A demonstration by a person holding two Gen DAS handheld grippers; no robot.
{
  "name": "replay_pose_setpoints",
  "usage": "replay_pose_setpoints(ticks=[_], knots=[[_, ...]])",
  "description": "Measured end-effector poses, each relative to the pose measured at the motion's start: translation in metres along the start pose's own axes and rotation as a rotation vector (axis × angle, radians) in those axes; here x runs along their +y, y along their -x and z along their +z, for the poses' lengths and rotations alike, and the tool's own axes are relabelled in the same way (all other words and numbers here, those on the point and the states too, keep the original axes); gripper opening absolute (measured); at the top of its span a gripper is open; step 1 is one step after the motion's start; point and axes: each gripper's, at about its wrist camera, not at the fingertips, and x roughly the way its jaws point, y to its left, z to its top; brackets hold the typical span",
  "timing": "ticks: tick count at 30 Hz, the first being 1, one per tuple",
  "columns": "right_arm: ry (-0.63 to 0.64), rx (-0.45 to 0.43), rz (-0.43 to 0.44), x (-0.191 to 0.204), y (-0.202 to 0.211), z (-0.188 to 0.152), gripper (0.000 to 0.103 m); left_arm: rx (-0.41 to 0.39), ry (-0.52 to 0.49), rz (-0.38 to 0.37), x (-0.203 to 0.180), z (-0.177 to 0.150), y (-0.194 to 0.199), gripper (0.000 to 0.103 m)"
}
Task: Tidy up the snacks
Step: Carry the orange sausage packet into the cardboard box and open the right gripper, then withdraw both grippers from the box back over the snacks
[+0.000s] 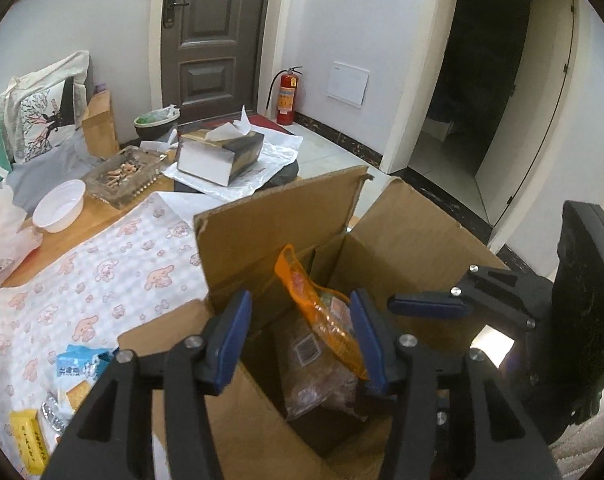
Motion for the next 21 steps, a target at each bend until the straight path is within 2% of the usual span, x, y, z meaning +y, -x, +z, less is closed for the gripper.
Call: replay_pose_setpoints(ticks=[10,17,21], knots=[[0.004,-0.041,0.024,0.028,0.009,0.022,0.057,-0.066,0.040,0.044,0.022,-0.020,0.056,0.056],[0.016,-0.090,0.075,0.078,0.014,0.048,0.057,-0.127,0.089,0.118,0.056,-0.052,0.119,0.060],[0.025,-0.089,0.112,0.116,0.003,0.063,0.057,-0.158,0.139,0.167,0.088,-0.083,0.158,0.060]])
